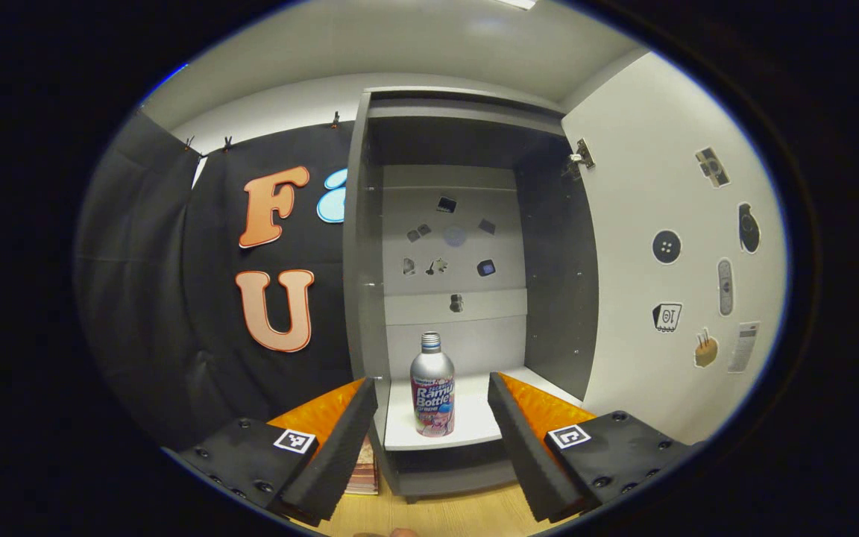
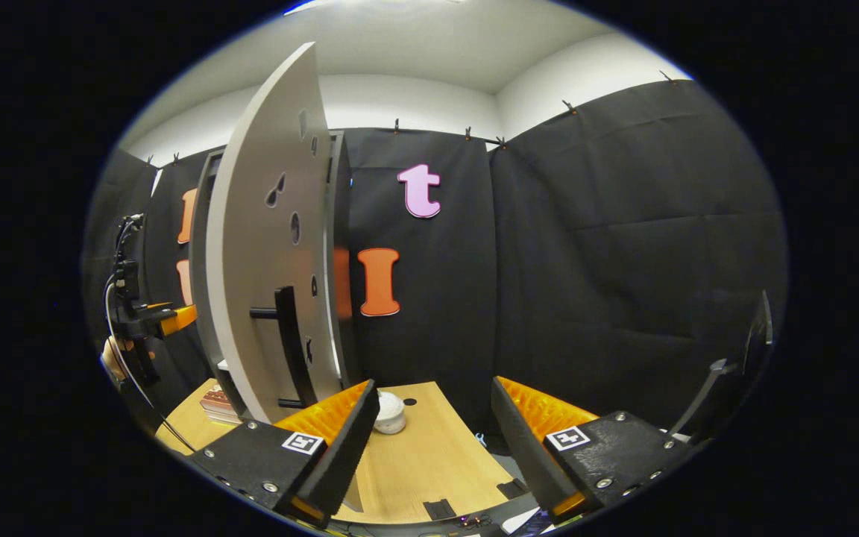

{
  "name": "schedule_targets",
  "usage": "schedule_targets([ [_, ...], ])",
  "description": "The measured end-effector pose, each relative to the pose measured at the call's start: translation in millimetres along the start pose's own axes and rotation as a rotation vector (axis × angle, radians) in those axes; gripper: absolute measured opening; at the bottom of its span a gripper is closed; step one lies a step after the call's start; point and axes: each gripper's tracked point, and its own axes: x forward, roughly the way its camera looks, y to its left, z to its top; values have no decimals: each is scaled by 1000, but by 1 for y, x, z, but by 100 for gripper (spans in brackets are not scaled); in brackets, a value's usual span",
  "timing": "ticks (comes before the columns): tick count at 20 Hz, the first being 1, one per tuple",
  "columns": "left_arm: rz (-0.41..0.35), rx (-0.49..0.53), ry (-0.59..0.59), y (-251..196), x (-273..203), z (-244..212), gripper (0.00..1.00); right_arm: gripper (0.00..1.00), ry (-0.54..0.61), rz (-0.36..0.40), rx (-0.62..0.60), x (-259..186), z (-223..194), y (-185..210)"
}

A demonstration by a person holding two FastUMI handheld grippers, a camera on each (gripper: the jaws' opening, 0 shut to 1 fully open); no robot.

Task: Open the cabinet door with the right hand, grasp the bottle in the cabinet with the left hand and place it on the coaster, then close the cabinet door with the right hand.

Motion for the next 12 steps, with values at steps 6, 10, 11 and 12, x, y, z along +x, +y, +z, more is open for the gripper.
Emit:
schedule_targets([
  [6, 3, 25, 23, -10, 72, -19, 98, 98, 17, -82, 20, 0, -5, -11],
  [10, 23, 19, 38, -4, 111, -35, 98, 93, 35, -131, 20, 1, -6, -18],
  [11, 25, 13, 46, -3, 119, -39, 99, 93, 38, -143, 19, 1, -7, -19],
  [12, 27, 6, 56, -2, 126, -46, 99, 93, 41, -153, 20, 2, -8, -21],
])
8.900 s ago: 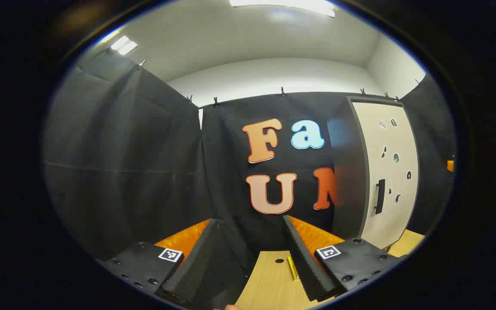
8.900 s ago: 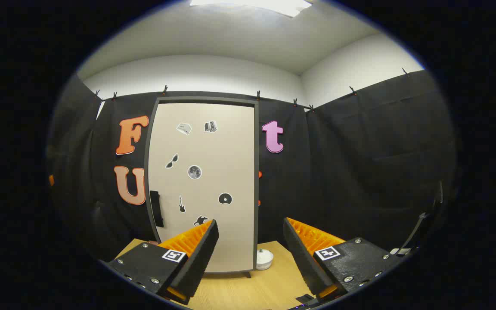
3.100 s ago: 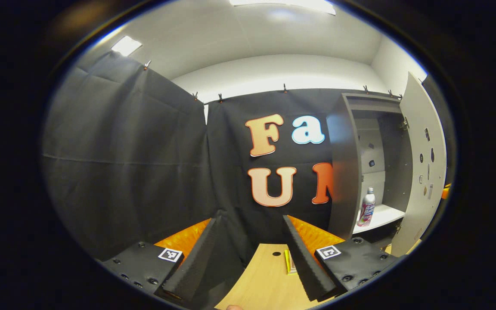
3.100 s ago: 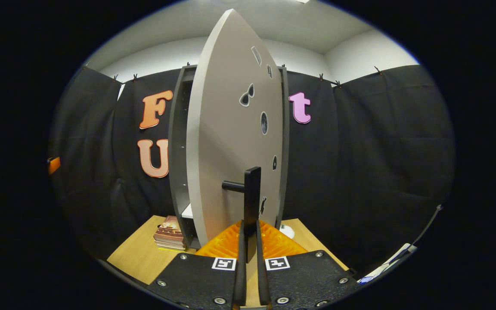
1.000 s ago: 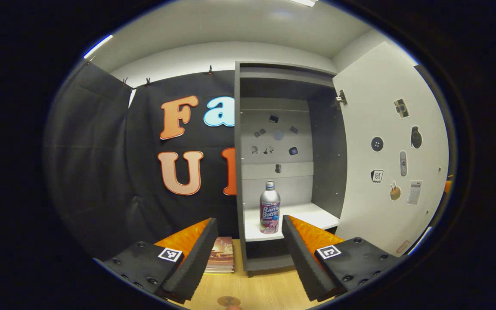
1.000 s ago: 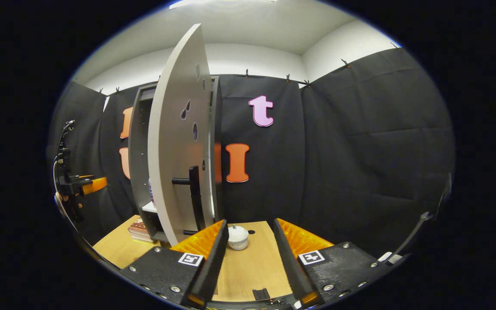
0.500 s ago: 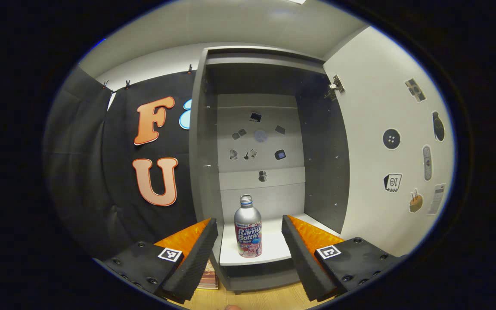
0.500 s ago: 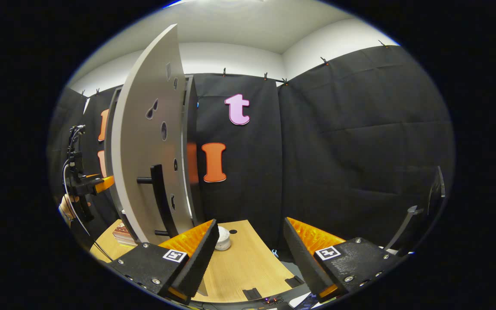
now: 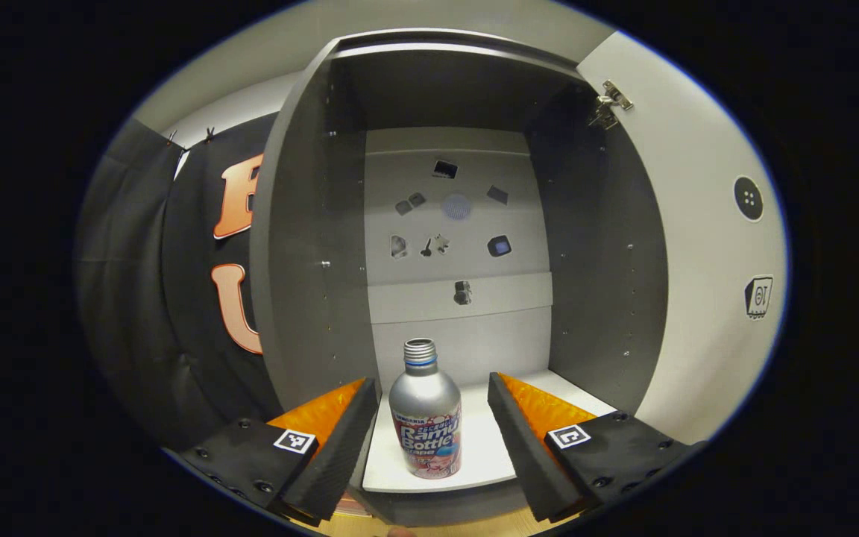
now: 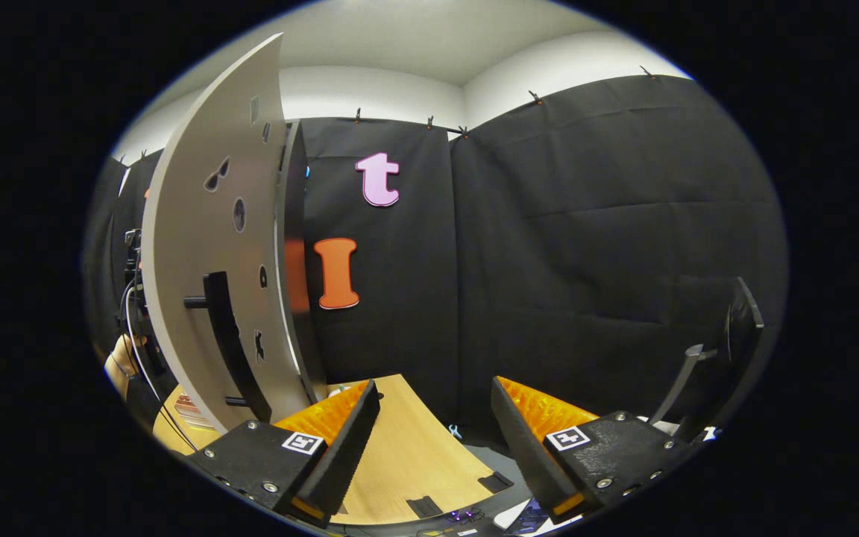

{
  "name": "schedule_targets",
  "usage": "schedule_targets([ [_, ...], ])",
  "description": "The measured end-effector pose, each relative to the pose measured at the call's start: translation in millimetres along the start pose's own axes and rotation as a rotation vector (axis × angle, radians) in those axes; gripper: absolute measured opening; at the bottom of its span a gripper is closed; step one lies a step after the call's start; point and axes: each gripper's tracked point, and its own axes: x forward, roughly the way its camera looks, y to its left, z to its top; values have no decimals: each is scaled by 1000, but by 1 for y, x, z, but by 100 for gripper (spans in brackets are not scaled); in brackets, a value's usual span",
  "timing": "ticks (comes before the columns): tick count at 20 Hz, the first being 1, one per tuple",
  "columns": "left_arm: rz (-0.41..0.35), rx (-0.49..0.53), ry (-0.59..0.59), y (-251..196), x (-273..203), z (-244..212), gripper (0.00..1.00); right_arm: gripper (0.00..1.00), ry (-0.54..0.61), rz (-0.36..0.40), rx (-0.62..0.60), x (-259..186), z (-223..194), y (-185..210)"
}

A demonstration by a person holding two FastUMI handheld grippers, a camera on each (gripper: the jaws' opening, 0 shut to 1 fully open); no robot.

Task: Open the cabinet door with the right hand, grasp the bottle in the cabinet with the left hand and place it on the coaster, then close the cabinet door with the right hand.

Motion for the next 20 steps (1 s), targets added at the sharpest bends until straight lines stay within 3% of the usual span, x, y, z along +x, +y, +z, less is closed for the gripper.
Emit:
schedule_targets([
  [7, -1, -60, 65, 9, 38, -38, 98, 93, 26, -35, -6, 1, -5, -5],
  [13, 19, -39, 54, 11, 38, -39, 94, 93, 27, -45, 5, 3, -5, -4],
  [15, 10, -38, 58, 9, 37, -37, 85, 93, 27, -45, 9, 4, -5, -4],
  [20, -17, -64, 61, 1, 14, -30, 86, 93, 26, -32, 19, 3, -4, 0],
])
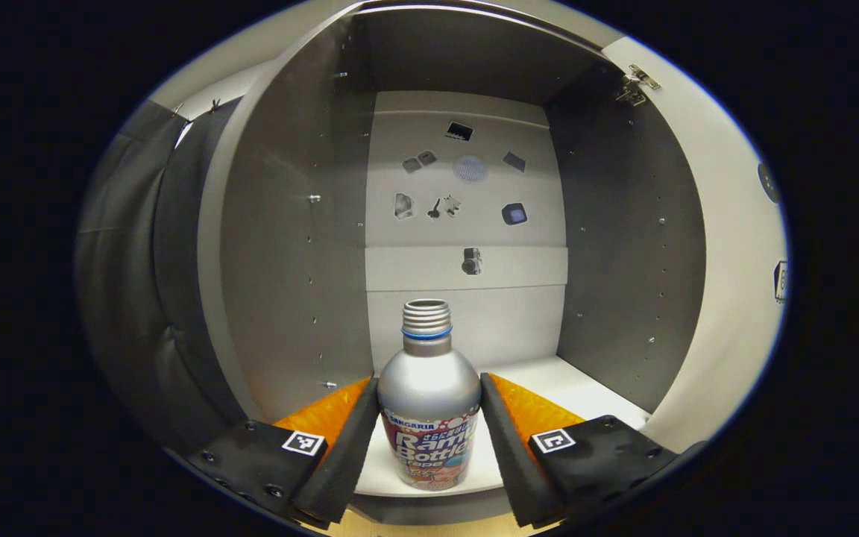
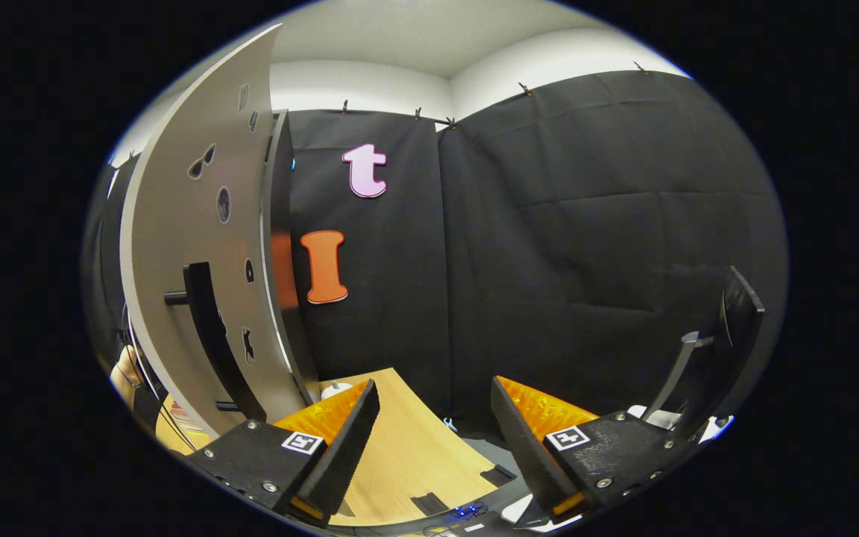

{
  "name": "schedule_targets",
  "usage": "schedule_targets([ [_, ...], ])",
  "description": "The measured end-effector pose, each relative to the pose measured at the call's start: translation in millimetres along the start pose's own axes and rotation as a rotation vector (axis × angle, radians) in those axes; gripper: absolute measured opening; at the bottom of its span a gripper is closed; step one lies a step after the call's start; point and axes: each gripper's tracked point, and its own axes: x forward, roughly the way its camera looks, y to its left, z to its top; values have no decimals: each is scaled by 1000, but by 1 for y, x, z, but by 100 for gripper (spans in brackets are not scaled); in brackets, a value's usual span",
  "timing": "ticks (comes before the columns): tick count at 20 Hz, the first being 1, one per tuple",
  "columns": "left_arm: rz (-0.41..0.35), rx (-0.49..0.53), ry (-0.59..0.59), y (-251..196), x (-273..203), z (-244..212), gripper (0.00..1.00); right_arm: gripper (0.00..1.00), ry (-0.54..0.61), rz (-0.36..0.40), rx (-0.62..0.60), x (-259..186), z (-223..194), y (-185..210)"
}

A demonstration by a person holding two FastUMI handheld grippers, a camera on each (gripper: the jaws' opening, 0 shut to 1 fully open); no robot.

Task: Open the cabinet door with the right hand, grasp the bottle in the cabinet with the left hand and place it on the coaster, then close the cabinet door with the right hand.

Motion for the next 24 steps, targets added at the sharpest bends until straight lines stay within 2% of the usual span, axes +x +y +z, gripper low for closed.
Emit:
schedule_targets([
  [6, -16, -2, -41, 6, -51, 22, 84, 93, -10, 39, 3, -1, 2, 6],
  [9, 0, 0, -56, 19, -78, 26, 84, 93, -7, 71, 3, -3, 2, 10],
  [10, 9, 1, -58, 25, -88, 25, 83, 98, -5, 82, 1, -4, 2, 12],
  [12, 34, 8, -59, 39, -105, 20, 86, 98, -2, 106, -1, -5, 2, 15],
  [20, 139, 82, -41, 90, -160, -24, 87, 98, -6, 184, -12, -11, 2, 25],
  [24, 140, 65, -7, 105, -180, -61, 86, 98, 0, 213, -4, -13, 0, 31],
])
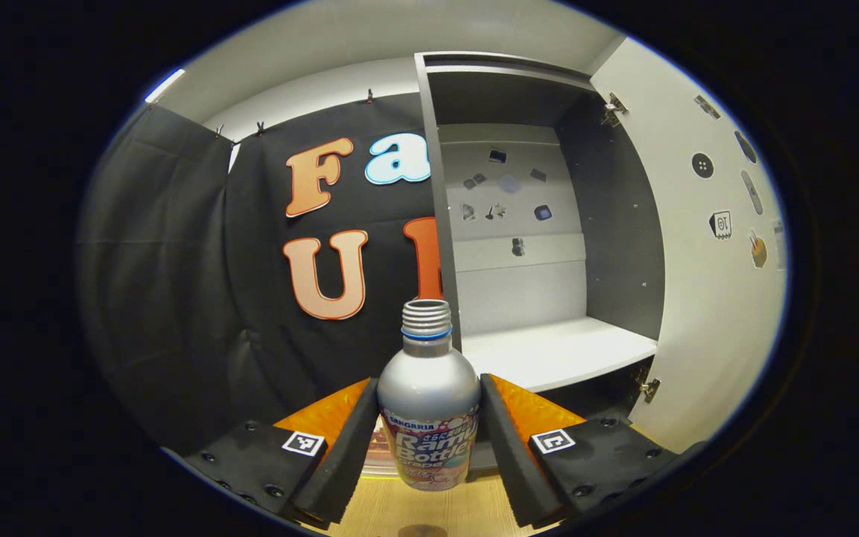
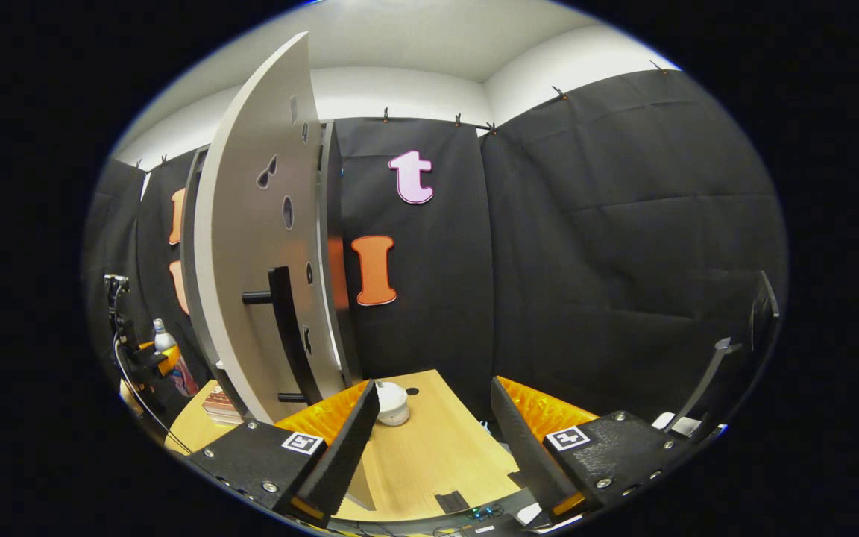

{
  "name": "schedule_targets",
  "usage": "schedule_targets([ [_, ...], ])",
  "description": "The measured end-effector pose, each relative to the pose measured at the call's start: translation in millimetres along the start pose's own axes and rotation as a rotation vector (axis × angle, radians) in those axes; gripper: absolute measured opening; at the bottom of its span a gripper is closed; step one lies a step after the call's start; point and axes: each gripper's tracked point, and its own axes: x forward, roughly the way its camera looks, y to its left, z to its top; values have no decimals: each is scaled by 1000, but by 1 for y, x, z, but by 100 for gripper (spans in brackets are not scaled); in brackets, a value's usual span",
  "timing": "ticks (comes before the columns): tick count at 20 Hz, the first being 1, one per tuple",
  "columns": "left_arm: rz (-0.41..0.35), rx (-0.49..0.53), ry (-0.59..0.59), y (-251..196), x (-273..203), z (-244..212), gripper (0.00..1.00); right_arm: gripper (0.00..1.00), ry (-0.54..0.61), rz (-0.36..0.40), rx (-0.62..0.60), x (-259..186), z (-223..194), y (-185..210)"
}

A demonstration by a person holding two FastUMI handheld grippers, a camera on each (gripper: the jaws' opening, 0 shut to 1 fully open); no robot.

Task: Open the cabinet door with the right hand, grasp the bottle in the cabinet with the left hand and place it on the coaster, then close the cabinet door with the right hand.

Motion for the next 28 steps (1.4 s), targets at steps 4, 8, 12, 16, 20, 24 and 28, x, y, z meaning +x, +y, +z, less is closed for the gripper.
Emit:
schedule_targets([
  [4, 10, -46, 46, 19, -9, -48, 86, 98, 10, 6, 1, -1, -1, 0],
  [8, 5, -69, 79, 30, -14, -96, 86, 98, 18, 6, -10, -3, -3, 0],
  [12, -9, -87, 104, 32, -17, -140, 86, 98, 33, -5, -16, -5, -5, -3],
  [16, -32, -98, 123, 30, -15, -178, 86, 98, 47, -14, -27, -6, -8, -3],
  [20, -28, -106, 154, 31, -9, -214, 86, 93, 67, -26, -40, -8, -12, -7],
  [24, -17, -106, 172, 34, -5, -241, 86, 93, 68, -51, -33, -8, -12, -11],
  [28, -13, -138, 199, 34, -1, -267, 86, 93, 72, -88, -26, -4, -11, -17],
])
